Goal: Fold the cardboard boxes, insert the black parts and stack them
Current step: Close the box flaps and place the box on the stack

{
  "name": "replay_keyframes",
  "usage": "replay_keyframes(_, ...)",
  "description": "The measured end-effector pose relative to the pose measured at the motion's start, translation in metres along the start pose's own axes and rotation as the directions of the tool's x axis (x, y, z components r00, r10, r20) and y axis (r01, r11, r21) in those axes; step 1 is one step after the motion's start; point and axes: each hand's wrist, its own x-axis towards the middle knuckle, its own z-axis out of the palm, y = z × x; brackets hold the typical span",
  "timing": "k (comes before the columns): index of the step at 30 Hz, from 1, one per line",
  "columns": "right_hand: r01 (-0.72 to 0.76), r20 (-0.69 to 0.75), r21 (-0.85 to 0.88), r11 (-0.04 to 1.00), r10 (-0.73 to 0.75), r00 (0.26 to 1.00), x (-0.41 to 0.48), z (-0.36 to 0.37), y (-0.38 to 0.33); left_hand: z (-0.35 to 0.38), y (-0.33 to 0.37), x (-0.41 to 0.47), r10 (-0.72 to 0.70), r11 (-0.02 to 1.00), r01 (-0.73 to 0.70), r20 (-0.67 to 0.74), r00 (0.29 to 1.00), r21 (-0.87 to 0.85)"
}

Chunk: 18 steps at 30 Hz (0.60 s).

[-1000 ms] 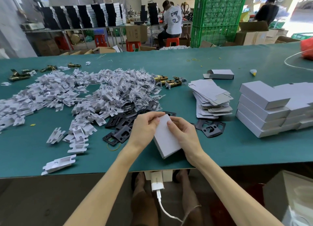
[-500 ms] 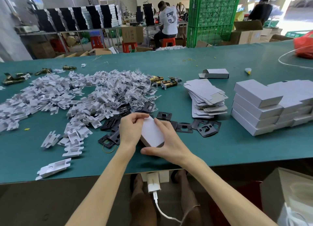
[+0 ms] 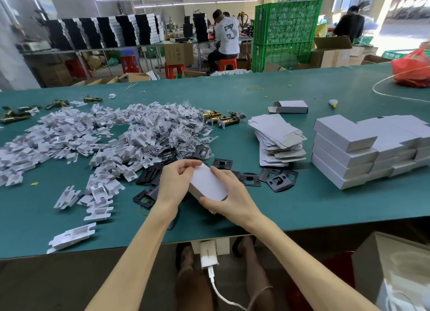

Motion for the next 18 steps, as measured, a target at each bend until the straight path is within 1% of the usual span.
replay_keyframes(6, 0.076, -0.017, -0.116, 0.990, -0.078, 0.997, -0.012, -0.007, -0.005, -0.003, 0.000, -0.009, -0.053, 0.992, 0.055, 0.024, 0.998, -0.115)
replay_keyframes(10, 0.124, -0.026, -0.189, 0.974, -0.131, 0.991, -0.025, -0.033, -0.011, 0.009, 0.003, -0.018, -0.051, 0.972, 0.079, 0.131, 0.990, -0.221)
replay_keyframes(12, 0.134, -0.060, -0.221, 0.966, -0.151, 0.987, -0.032, -0.058, -0.017, 0.020, 0.008, -0.023, -0.019, 0.944, 0.076, 0.177, 0.984, -0.321)
replay_keyframes(14, 0.127, -0.120, -0.273, 0.954, -0.164, 0.979, -0.035, -0.091, -0.023, 0.031, 0.012, -0.025, 0.008, 0.906, 0.081, 0.208, 0.978, -0.416)
replay_keyframes(15, 0.114, -0.167, -0.316, 0.942, -0.173, 0.971, -0.034, -0.110, -0.026, 0.035, 0.013, -0.025, 0.014, 0.897, 0.086, 0.223, 0.975, -0.433)
replay_keyframes(18, 0.013, -0.334, -0.485, 0.875, -0.199, 0.921, -0.021, -0.174, -0.031, 0.047, 0.008, -0.026, -0.012, 0.911, 0.110, 0.241, 0.970, -0.397)
